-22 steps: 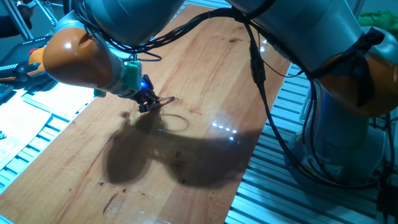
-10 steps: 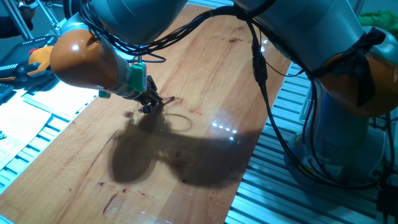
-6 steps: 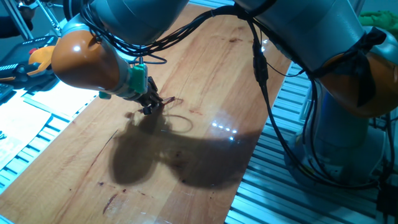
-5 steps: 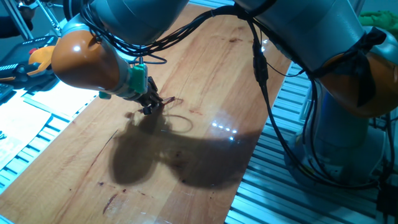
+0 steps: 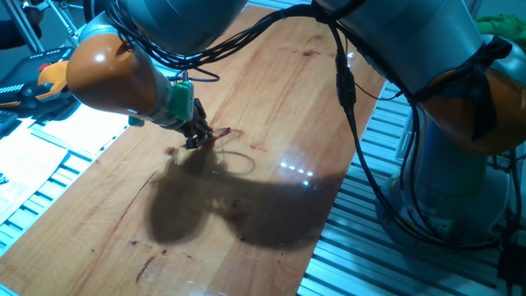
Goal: Unfold the leg of the glasses (with one hand)
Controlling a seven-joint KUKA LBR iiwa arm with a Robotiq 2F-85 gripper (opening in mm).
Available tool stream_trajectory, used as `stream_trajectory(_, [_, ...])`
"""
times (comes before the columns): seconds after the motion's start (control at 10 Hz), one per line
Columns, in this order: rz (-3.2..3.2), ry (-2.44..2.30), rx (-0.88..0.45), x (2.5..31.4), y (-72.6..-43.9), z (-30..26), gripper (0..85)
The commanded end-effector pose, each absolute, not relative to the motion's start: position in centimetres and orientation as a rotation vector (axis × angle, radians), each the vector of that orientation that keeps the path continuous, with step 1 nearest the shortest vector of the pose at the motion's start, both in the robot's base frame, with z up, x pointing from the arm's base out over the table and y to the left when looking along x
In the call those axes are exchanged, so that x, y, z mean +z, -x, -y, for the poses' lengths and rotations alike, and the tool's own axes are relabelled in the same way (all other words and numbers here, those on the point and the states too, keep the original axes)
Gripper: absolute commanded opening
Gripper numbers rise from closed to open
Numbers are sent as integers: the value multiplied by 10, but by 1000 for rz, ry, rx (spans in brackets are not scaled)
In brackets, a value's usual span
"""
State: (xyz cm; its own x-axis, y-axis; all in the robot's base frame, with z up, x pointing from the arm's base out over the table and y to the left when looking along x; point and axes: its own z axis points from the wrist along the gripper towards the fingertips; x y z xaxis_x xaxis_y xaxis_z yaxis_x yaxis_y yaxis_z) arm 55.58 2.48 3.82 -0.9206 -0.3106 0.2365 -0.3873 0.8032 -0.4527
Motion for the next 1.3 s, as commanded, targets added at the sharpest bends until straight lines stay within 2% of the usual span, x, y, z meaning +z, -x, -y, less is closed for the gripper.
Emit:
stream_trajectory(0.0, [2839, -553, 761, 38, -556, -25, 340])
stream_trajectory(0.7, [2842, -565, 759, 37, -556, -26, 340])
stream_trajectory(0.8, [2841, -569, 756, 37, -556, -26, 170])
stream_trajectory(1.2, [2838, -578, 755, 38, -556, -25, 170])
